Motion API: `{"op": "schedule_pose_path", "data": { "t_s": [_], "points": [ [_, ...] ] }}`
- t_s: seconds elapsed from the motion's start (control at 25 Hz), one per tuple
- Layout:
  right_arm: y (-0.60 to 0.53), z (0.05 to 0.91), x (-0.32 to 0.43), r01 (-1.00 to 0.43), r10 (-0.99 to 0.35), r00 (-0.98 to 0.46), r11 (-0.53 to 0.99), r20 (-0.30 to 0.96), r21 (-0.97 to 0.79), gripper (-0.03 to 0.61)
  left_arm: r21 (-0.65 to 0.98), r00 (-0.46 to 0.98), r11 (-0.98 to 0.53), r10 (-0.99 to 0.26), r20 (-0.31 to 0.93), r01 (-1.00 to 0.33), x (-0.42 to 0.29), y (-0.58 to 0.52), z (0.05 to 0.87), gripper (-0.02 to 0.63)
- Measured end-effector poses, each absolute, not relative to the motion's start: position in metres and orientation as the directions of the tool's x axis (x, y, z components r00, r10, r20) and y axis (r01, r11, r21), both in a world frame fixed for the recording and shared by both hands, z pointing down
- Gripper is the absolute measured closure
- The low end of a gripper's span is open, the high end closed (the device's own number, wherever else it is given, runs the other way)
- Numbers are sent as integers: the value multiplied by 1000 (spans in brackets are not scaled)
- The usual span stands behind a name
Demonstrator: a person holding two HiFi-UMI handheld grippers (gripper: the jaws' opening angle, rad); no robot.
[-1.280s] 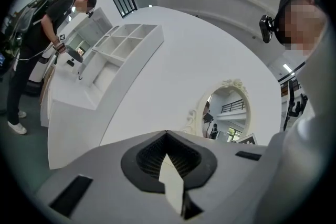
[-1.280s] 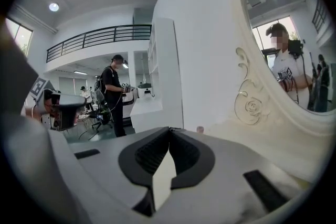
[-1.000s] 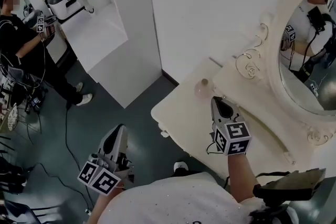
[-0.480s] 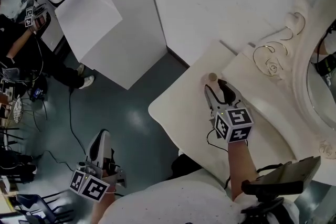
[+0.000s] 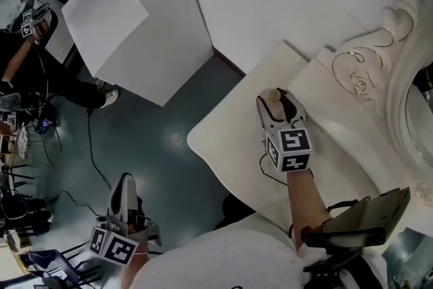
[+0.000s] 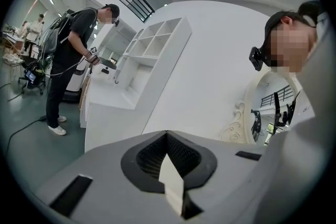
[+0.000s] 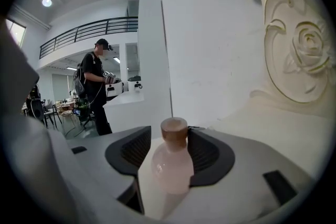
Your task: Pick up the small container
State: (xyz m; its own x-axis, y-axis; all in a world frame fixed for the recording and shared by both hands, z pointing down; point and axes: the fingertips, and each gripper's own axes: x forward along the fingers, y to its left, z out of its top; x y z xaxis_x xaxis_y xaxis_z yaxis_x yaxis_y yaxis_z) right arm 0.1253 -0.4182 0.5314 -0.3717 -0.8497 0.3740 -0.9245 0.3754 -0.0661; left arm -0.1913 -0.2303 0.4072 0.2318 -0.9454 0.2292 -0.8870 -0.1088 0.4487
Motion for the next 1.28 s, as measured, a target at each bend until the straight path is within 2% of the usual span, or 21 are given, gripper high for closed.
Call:
{"op": "schedule_pose_path", "data": {
  "t_s": [0.12, 0.24, 0.56, 0.72, 0.96, 1.28],
  "points": [
    [-423, 532, 125, -932, -863, -352, 360, 361, -49, 356, 443, 229, -104, -944, 238, -890, -187, -231, 410, 612],
    [-425, 531, 130, -944, -884, -319, 327, 341, -38, 428, 441, 223, -97, -944, 243, -892, -187, -231, 411, 612],
    [-422, 527, 127, -943, -888, -322, 333, 329, -25, 434, 448, 220, -91, -944, 244, -889, -189, -232, 410, 612],
    [-417, 526, 130, -940, -880, -340, 331, 331, -87, 436, 453, 249, -118, -938, 241, -884, -181, -242, 410, 612],
    [-398, 506, 127, -928, -876, -372, 346, 305, -140, 436, 474, 336, -206, -919, 206, -856, -164, -259, 405, 612],
    [-339, 450, 135, -951, -923, -291, 252, 252, -178, 436, 520, 536, -408, -836, 118, -751, -130, -268, 390, 612]
  ]
}}
